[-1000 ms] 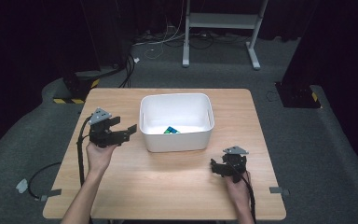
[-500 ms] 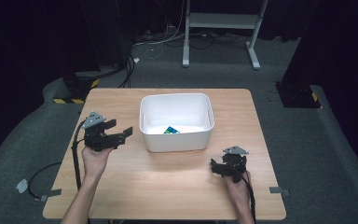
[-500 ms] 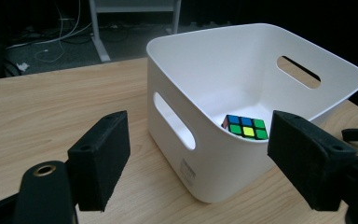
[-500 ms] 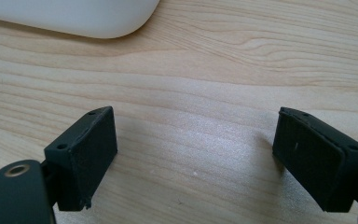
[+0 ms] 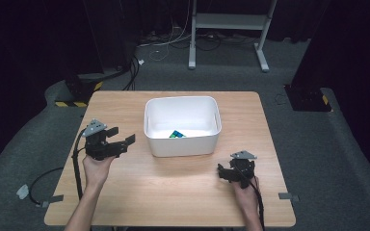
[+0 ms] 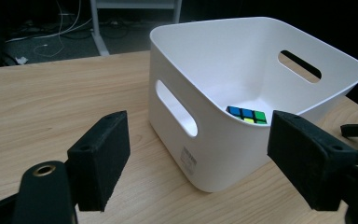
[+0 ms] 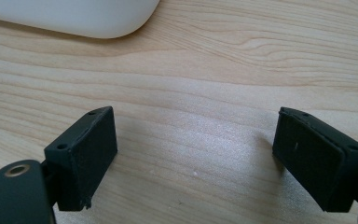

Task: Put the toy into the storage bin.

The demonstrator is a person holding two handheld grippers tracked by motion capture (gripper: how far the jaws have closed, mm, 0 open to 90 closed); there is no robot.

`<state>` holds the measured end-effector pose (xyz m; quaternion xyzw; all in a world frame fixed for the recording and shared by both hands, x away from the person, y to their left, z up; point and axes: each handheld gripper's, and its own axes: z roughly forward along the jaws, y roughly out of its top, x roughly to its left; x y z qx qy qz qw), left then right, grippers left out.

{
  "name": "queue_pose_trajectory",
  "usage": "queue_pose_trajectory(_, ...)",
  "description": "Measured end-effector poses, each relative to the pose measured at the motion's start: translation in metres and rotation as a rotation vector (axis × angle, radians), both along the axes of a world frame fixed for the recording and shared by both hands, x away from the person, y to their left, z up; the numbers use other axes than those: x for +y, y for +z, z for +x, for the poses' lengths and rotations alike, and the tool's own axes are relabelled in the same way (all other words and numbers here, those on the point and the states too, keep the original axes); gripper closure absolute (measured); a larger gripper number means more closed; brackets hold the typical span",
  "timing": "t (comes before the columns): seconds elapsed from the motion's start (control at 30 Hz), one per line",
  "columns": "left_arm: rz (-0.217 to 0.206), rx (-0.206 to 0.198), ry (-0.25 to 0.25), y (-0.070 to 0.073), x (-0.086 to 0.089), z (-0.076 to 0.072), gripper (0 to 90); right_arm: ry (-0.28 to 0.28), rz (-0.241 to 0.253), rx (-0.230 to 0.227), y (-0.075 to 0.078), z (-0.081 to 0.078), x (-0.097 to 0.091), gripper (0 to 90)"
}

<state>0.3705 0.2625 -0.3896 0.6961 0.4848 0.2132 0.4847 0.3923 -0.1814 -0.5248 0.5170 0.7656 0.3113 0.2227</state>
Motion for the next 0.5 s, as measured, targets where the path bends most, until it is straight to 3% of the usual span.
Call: queue_pose_trajectory(0.5, 0.005, -0.004, 0.003, -0.0037, 0.0002, -0.0058, 21.2, 0.0, 0.0, 0.0, 0.0, 0.0, 0.0, 13.4)
